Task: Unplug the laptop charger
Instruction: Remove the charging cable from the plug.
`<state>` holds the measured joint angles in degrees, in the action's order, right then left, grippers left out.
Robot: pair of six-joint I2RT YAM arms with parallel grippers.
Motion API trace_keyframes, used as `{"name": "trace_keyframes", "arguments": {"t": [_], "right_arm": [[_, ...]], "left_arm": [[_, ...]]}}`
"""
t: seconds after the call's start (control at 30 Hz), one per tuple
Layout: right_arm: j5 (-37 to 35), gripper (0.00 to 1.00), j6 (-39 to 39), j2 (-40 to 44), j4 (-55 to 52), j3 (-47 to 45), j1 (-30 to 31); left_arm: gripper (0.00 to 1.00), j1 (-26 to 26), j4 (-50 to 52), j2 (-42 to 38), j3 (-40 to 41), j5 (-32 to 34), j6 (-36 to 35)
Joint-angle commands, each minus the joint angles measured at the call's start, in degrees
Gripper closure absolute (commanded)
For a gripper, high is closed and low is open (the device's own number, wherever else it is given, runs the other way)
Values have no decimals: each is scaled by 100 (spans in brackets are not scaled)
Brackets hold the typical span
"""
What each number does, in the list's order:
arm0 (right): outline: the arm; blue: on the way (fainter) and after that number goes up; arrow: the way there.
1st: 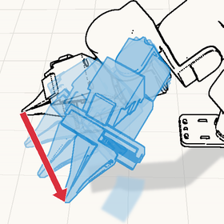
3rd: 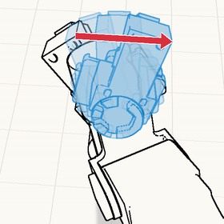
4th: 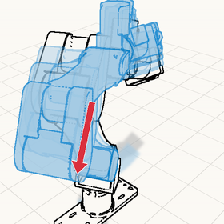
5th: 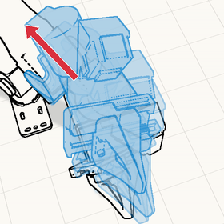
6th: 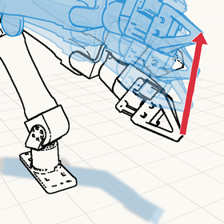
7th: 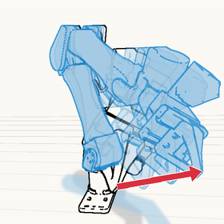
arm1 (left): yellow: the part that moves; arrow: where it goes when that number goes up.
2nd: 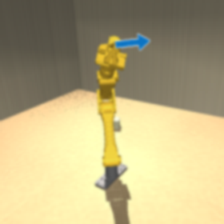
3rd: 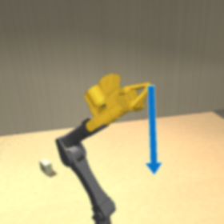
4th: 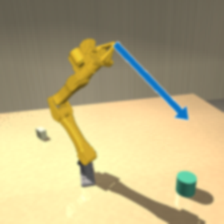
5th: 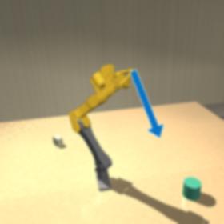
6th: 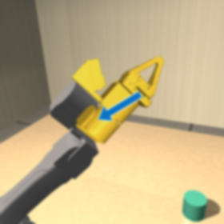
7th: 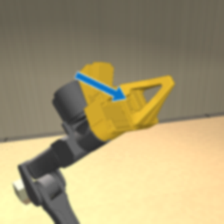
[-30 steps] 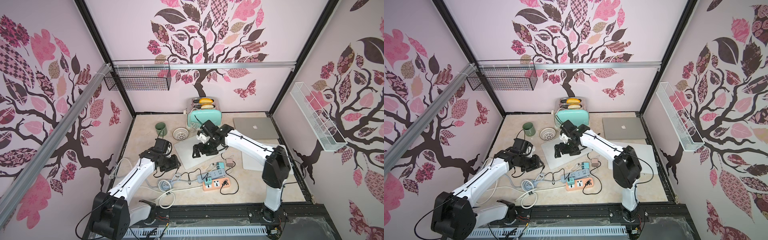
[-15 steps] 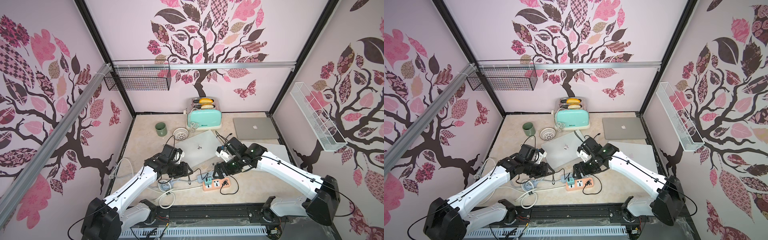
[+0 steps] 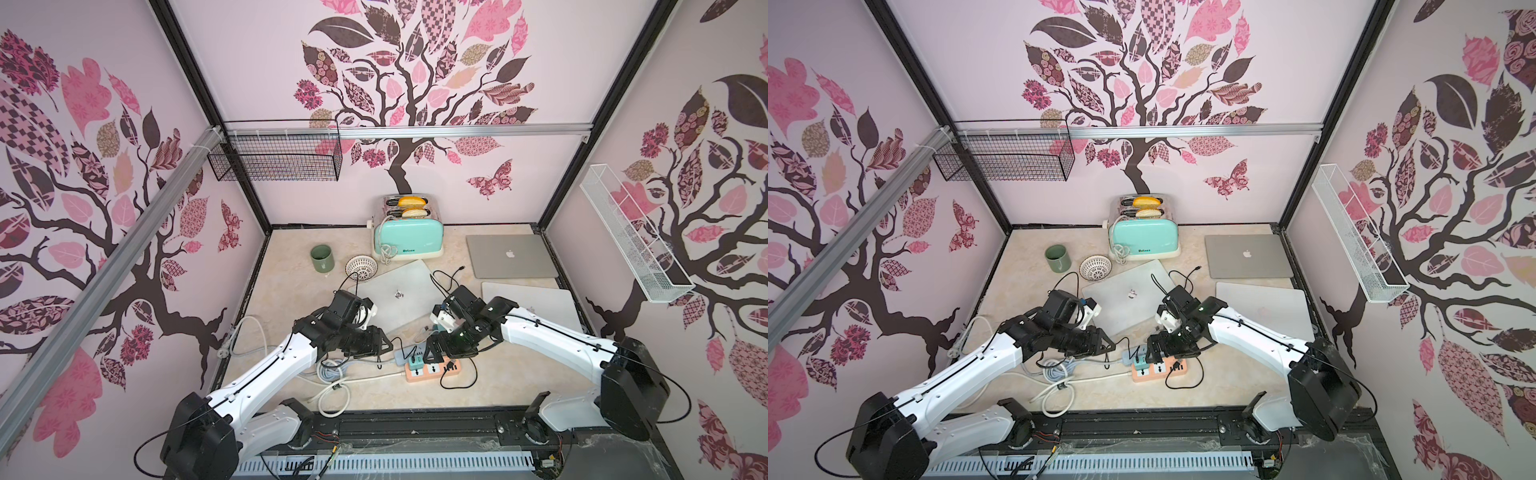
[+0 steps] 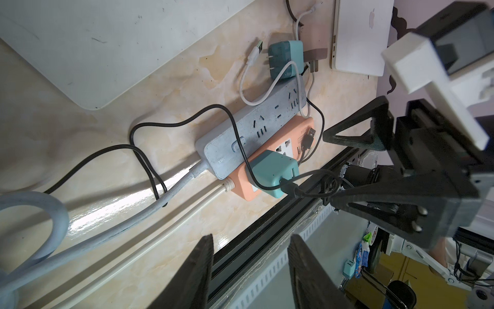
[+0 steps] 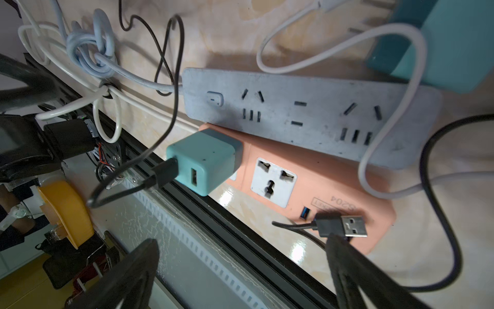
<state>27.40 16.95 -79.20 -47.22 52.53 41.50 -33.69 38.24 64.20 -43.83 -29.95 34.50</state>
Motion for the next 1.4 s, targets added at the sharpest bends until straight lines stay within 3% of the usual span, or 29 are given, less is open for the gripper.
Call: {"name": "trace_keyframes", "arguments": {"t": [0.0, 0.5, 1.37], "right_arm": [[77, 0, -224, 138, 245, -91, -10], [227, 1, -189, -400, 849, -133, -11], [-172, 0, -60, -991, 723, -31, -10]], "left_arm": [[51, -95, -87, -104, -187, -94, 6], [51, -1005, -294, 585, -622, 393, 128], [56, -1225, -789, 1394, -898, 202, -98]]}}
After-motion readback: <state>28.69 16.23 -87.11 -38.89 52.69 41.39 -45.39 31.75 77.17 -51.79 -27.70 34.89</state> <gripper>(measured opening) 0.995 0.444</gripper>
